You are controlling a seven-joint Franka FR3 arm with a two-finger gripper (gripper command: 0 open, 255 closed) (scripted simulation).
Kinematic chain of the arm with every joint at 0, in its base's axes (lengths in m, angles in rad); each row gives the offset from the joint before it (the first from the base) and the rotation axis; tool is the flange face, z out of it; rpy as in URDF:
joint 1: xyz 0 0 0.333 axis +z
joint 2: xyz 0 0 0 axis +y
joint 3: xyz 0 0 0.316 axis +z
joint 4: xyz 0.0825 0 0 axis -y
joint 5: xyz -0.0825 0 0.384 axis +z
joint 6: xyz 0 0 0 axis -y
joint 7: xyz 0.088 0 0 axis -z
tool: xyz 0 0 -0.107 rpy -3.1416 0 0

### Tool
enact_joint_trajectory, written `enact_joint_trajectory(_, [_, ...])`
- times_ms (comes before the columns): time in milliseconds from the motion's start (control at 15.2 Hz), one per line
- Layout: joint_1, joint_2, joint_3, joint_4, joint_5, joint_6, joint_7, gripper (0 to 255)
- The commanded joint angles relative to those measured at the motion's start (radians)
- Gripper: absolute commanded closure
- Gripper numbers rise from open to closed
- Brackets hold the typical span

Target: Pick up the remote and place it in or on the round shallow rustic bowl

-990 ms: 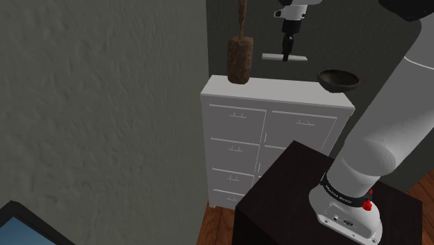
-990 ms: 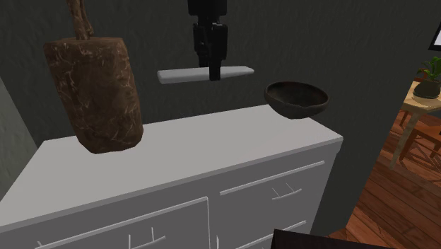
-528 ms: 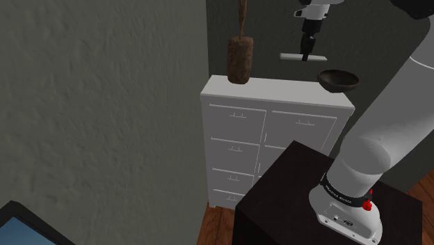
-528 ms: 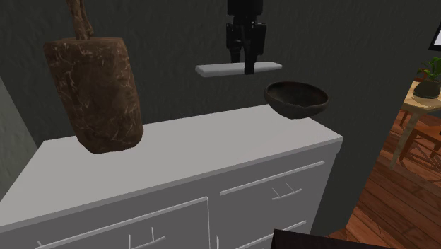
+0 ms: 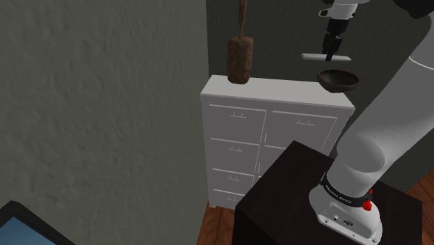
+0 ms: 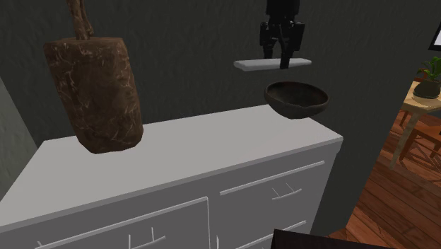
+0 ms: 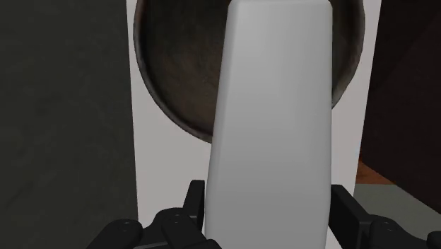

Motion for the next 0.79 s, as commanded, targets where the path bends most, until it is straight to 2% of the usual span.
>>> enact_joint_trajectory(0, [-0.018,0.017,-0.028,0.016,0.01,-0.002,-0.051,255])
enact_joint_trajectory(396, [-0.097,0.116,-0.13,0.098,0.081,-0.017,-0.249,255])
enact_joint_trajectory(726, [-0.098,0.119,-0.13,0.034,0.084,0.05,-0.251,255])
